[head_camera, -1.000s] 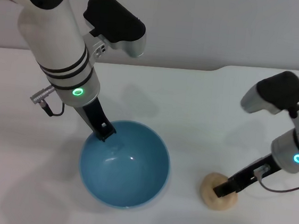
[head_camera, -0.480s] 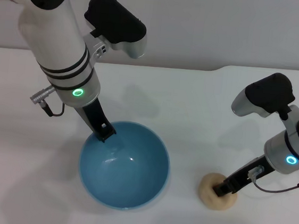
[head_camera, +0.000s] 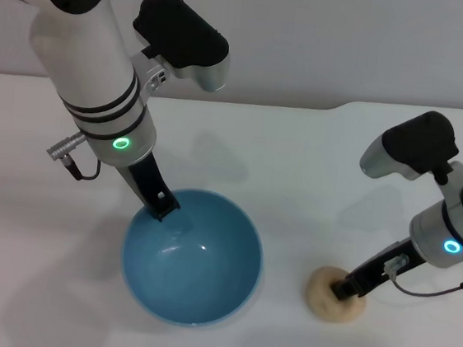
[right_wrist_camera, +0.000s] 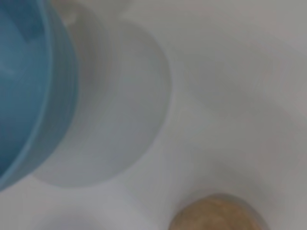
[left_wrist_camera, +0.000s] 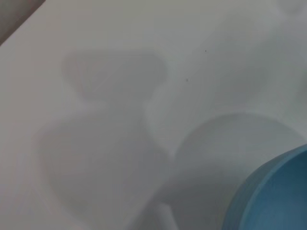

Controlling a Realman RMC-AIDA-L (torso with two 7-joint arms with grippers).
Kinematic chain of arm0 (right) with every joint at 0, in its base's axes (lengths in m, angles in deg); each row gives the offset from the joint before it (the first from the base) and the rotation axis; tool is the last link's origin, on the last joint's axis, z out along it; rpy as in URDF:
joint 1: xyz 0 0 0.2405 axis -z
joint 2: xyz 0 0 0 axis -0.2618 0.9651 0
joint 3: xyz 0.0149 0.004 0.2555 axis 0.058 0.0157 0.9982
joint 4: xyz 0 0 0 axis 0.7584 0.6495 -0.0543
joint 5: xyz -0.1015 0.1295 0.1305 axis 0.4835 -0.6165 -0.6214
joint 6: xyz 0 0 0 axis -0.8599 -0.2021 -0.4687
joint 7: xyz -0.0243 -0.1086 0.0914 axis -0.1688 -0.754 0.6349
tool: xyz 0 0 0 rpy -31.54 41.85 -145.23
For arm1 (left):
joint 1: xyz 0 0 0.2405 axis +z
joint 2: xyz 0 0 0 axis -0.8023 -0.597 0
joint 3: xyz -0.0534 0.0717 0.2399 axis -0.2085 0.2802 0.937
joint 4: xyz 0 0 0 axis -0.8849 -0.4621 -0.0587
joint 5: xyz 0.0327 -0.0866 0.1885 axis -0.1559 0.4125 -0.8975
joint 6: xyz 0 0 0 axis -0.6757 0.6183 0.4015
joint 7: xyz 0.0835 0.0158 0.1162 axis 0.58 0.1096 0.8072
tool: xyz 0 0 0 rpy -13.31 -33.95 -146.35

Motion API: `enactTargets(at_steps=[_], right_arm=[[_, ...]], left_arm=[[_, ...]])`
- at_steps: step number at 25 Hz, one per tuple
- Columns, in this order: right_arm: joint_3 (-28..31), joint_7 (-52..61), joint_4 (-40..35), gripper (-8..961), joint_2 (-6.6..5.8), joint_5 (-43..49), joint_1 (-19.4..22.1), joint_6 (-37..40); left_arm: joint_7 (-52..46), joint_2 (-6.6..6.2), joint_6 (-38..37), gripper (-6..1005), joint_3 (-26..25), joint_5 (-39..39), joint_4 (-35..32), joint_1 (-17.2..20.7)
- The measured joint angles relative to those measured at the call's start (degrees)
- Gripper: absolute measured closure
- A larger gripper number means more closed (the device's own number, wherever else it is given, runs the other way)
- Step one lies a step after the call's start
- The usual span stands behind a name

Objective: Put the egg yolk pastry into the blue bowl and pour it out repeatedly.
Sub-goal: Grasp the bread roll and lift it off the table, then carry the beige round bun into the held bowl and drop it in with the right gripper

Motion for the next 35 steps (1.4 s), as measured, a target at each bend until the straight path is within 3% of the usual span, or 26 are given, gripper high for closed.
enactTargets(at_steps=[15, 23, 27, 35], right_arm=[[7.42, -11.72, -8.55, 823, -0.42, -4.96, -0.58, 14.27], [11.83, -20.49, -18.20, 851, -0.56, -18.70, -0.97, 24.66], [11.65, -22.13, -20.36, 882, -0.62, -22.73, -1.90, 23.59], [6.62, -22.17, -15.20, 940, -0.57, -22.09, -3.33, 17.49]], left_arm=[[0.61, 0.13, 0.54, 1001, 0.79, 0.01, -0.15, -0.62], [0.35, 0.24, 0.57, 1000, 1.63, 0.03, -0.55, -1.62], [0.08, 0.46, 1.40, 1000, 2.20, 0.97, 0.02, -2.15], [0.00, 0.49, 2.28, 1001, 3.68, 5.94, 3.85, -2.37]])
